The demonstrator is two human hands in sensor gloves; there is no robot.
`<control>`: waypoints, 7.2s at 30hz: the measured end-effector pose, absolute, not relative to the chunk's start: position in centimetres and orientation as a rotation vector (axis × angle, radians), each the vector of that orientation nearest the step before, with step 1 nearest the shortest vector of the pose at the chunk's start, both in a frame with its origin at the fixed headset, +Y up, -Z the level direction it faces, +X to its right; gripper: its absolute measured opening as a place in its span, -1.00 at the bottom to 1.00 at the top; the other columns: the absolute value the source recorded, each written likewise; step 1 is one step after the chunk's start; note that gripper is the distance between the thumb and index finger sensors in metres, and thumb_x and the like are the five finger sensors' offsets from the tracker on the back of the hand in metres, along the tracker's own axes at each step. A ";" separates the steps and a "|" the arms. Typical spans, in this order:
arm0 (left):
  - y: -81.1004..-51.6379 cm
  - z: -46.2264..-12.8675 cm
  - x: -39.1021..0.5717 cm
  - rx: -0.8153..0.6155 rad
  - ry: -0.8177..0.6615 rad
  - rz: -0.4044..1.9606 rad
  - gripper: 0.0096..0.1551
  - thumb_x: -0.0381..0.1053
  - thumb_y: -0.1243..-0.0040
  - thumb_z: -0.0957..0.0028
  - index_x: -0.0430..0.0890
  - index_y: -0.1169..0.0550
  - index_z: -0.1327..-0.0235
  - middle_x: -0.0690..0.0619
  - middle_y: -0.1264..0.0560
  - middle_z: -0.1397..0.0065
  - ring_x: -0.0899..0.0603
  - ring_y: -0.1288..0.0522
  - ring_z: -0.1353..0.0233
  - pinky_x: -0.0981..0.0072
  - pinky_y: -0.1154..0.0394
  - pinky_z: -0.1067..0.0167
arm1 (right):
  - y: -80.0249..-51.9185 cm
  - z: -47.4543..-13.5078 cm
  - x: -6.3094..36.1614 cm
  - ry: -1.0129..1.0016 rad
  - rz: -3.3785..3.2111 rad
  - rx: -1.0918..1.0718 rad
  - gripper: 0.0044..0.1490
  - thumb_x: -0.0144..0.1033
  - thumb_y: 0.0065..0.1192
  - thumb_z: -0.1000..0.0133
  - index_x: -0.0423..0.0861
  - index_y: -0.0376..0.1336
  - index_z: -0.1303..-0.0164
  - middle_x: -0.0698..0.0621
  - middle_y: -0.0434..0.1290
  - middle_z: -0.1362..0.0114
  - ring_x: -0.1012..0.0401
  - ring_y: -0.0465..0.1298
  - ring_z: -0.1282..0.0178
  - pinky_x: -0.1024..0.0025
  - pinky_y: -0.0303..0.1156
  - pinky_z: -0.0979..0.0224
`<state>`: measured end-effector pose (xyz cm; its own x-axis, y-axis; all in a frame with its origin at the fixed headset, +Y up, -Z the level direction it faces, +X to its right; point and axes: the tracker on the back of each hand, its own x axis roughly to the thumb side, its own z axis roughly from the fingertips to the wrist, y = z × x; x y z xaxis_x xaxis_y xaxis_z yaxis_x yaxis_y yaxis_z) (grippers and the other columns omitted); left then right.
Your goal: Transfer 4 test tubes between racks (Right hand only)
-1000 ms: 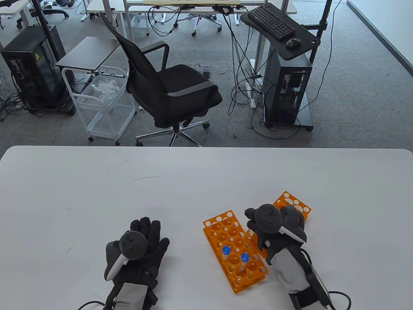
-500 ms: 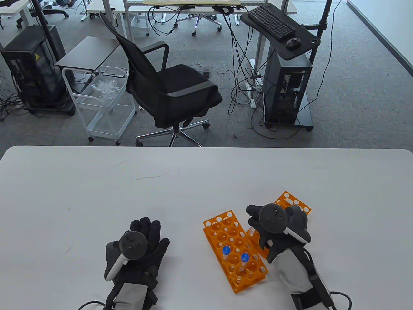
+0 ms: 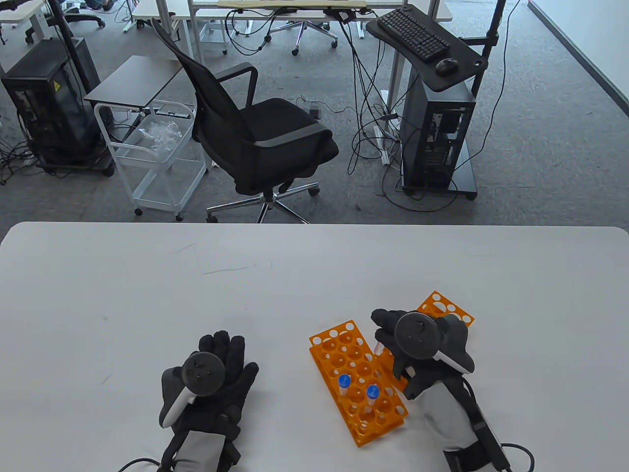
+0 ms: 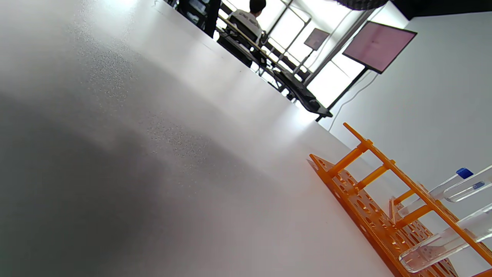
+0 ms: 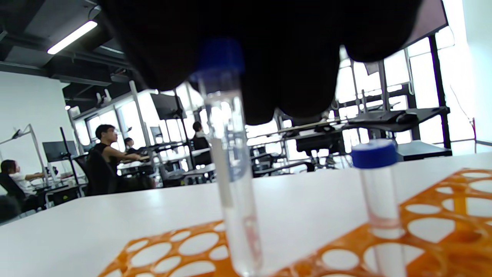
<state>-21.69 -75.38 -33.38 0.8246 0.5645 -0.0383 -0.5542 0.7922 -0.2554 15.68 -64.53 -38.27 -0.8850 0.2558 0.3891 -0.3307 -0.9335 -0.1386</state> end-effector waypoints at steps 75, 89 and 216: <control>-75.4 -33.4 -21.5 -0.267 -0.043 0.604 -0.20 0.42 0.30 -0.23 0.30 0.21 -0.65 0.25 0.46 -0.69 0.05 0.66 -0.60 0.10 0.67 -0.51 | -67.6 -38.0 10.7 -0.126 2.733 0.797 -0.43 -0.28 0.38 -0.02 -0.10 0.43 -0.26 -0.16 0.61 -0.28 -0.16 0.56 -0.22 -0.25 0.33 -0.31; -75.4 -33.4 -21.5 -0.267 -0.043 0.604 -0.19 0.42 0.31 -0.23 0.29 0.20 -0.65 0.25 0.46 -0.69 0.05 0.66 -0.60 0.10 0.67 -0.51 | -67.7 -37.9 10.5 -0.103 2.745 0.802 -0.43 -0.27 0.38 -0.01 -0.10 0.43 -0.26 -0.15 0.62 -0.28 -0.16 0.56 -0.21 -0.25 0.34 -0.31; -75.7 -33.5 -21.6 -0.281 -0.035 0.617 -0.20 0.42 0.31 -0.23 0.29 0.20 -0.65 0.25 0.46 -0.69 0.05 0.67 -0.60 0.11 0.67 -0.51 | -69.8 -41.3 19.6 -0.462 2.911 0.252 -0.42 -0.30 0.29 -0.06 -0.12 0.37 -0.32 -0.16 0.59 -0.29 -0.13 0.55 -0.24 -0.22 0.34 -0.32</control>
